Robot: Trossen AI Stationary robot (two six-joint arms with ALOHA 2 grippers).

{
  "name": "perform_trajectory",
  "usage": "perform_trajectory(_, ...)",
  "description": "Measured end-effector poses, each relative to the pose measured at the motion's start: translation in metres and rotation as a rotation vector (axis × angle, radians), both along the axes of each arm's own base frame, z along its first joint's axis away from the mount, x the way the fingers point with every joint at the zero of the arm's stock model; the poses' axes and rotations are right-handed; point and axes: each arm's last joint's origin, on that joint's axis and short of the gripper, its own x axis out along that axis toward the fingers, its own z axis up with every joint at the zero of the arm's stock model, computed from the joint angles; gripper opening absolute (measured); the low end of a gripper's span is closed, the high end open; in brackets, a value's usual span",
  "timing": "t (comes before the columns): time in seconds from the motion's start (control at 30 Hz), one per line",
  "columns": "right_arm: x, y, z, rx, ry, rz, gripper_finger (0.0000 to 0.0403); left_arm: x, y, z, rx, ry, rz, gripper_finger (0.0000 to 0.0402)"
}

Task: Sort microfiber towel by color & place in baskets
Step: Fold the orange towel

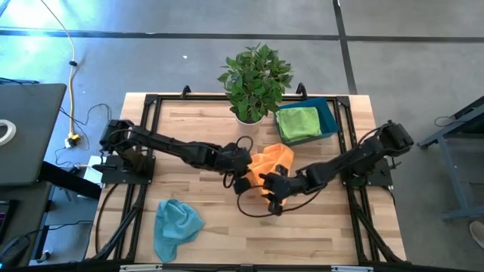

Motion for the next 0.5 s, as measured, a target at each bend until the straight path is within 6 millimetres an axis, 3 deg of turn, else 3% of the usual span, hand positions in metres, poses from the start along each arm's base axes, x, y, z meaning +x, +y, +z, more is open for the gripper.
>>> perform_trajectory(0.2, 0.007, 0.002, -0.017, 0.029, 0.030, -0.080, 0.0133, 0.000, 0.017, 0.005, -0.003, 0.022, 0.024, 0.0000)
perform_trajectory(0.5, -0.003, -0.002, -0.025, 0.017, 0.151, -0.144, 0.0133, -0.005, 0.022, 0.002, 0.002, 0.099, 0.007, 0.0000)
